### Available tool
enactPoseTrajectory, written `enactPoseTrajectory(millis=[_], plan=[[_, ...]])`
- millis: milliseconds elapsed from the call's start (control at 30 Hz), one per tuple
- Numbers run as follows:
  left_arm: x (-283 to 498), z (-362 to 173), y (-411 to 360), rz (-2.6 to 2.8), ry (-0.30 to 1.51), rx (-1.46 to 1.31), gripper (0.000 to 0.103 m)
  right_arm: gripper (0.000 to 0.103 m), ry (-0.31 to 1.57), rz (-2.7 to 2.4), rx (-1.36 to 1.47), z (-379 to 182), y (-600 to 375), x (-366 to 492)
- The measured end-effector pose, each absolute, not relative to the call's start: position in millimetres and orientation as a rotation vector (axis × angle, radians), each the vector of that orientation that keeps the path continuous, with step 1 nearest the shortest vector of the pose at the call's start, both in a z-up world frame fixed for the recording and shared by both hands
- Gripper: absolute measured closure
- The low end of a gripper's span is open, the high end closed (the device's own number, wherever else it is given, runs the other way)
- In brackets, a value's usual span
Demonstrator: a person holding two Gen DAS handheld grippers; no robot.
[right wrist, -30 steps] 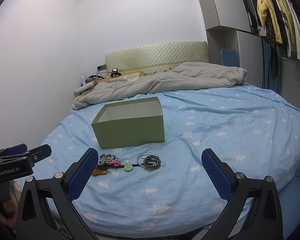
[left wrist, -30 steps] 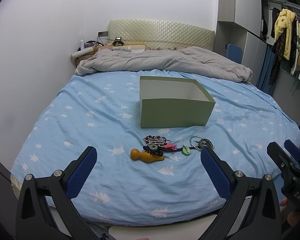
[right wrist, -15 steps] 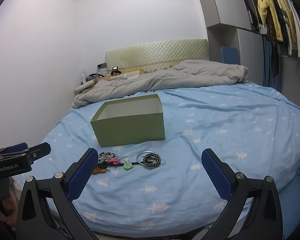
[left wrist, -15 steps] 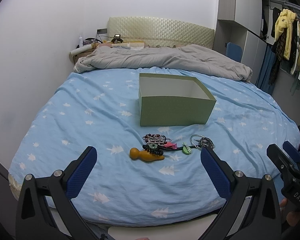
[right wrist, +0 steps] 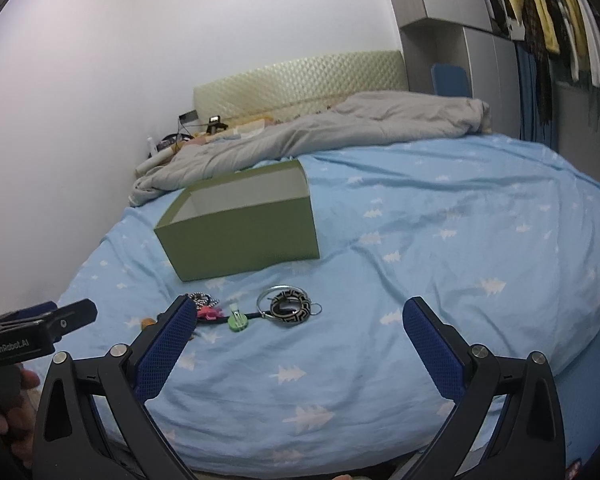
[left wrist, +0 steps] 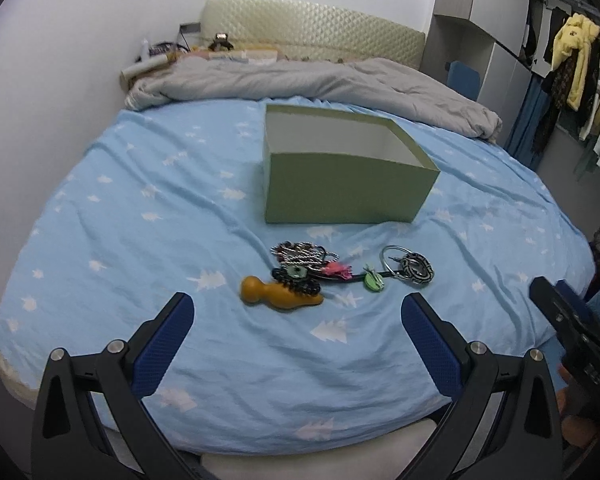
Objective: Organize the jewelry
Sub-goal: 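Grasp the black coiled hair tie with the left tool while the right tool grasps the patterned bangle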
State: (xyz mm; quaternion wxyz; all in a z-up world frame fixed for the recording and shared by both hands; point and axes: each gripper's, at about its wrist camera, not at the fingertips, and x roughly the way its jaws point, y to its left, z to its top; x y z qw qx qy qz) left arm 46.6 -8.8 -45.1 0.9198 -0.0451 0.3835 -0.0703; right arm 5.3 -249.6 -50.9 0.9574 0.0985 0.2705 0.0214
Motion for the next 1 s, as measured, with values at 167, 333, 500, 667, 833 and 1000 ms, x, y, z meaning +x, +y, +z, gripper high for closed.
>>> enactPoseTrajectory(millis=[167,333,500,667,833,1000], plan=[[65,-59,-9,-0.177,0.818,-0.131,0.005,0.054,0.630,0.042,0.230,-72,-255,26],[89,-76,-9,-0.204,0.865,-0.164,0.022,0.062,0.707,0.068,0.273,-93,-256,52],[112,-94,-7,-0.201,0.914,-0.176,0.030,0.062,0.779,0.058,0.298,-114,-256,80],[131,-112,-2,-0.206,0.973,-0.194,0.047,0.064,0.822,0.082,0.306,-129,-252,103],[141,-120,-1,-0.214,1.008,-0.188,0.062,0.081,0.861,0.098,0.316,-138,-245,121],[147,-129,-2,-0.200,1.048,-0.157,0.067,0.083,0.900,0.077,0.315,-149,-243,136]])
